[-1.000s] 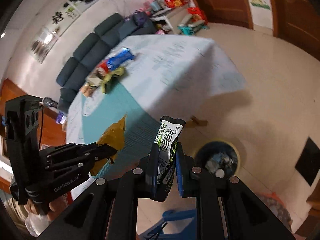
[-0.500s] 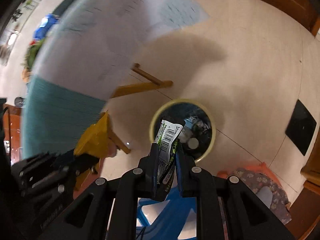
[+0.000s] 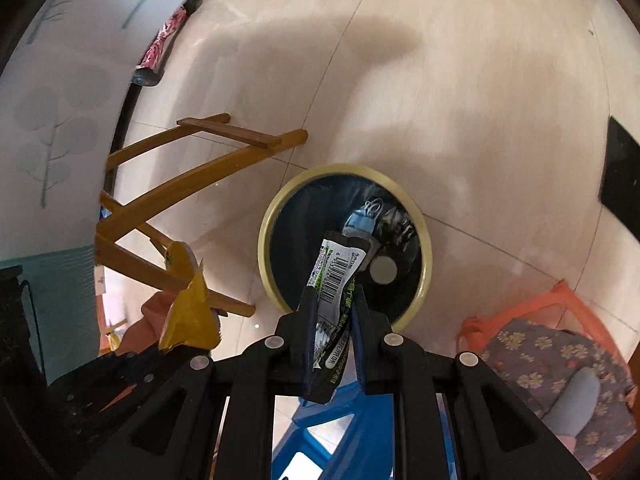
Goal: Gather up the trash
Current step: 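Carry the black-green bag and mustard-yellow bag over the black bin, then open both grippers to drop the bags into the bin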
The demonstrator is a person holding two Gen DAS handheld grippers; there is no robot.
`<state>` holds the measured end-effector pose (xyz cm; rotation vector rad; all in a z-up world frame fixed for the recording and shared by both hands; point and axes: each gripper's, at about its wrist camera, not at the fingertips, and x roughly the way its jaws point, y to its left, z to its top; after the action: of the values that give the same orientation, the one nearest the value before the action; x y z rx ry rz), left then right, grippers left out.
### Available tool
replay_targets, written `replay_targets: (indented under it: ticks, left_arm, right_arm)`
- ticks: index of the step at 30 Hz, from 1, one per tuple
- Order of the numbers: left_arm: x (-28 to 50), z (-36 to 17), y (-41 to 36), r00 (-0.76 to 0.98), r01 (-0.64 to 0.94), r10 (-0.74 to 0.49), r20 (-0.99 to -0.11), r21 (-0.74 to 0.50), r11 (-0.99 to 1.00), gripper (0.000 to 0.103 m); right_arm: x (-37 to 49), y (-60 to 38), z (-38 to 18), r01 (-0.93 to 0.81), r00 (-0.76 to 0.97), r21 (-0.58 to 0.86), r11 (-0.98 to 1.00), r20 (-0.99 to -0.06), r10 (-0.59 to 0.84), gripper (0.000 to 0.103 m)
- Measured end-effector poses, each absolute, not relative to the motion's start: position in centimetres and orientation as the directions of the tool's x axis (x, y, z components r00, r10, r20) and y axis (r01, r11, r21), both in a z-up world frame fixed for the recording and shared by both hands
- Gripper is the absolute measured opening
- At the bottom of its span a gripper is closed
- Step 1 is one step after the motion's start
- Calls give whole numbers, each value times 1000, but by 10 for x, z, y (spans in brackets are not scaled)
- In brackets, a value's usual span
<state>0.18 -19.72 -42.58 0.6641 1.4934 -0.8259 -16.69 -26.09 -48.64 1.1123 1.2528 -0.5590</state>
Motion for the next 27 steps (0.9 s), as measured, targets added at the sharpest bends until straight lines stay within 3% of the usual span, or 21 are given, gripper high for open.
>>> replay_targets:
  ticks: [6, 9, 15, 18, 27]
  left_arm:
    - [9, -452, -209, -116, 810, -26, -993, -110, 576, 11]
    - [17, -461, -207, -121, 800, -10, -993, -104, 591, 21]
    - [32, -470, -203, -123, 763, 2, -992, -93, 639, 40]
    - [35, -471, -202, -126, 752, 6, -992, -91, 653, 55]
    - [40, -469, -194, -121, 723, -2, -993, -90, 685, 56]
  right_arm:
    - [-162, -260, -510, 860, 290, 365, 358, -925, 247, 23]
    - [-161, -260, -518, 865, 290, 369, 339, -921, 261, 36]
    - [-158, -257, -528, 880, 251, 331, 340, -933, 258, 41]
    - [-157, -256, -530, 884, 241, 319, 342, -937, 253, 45]
    - [-160, -255, -531, 879, 202, 279, 387, -953, 228, 50]
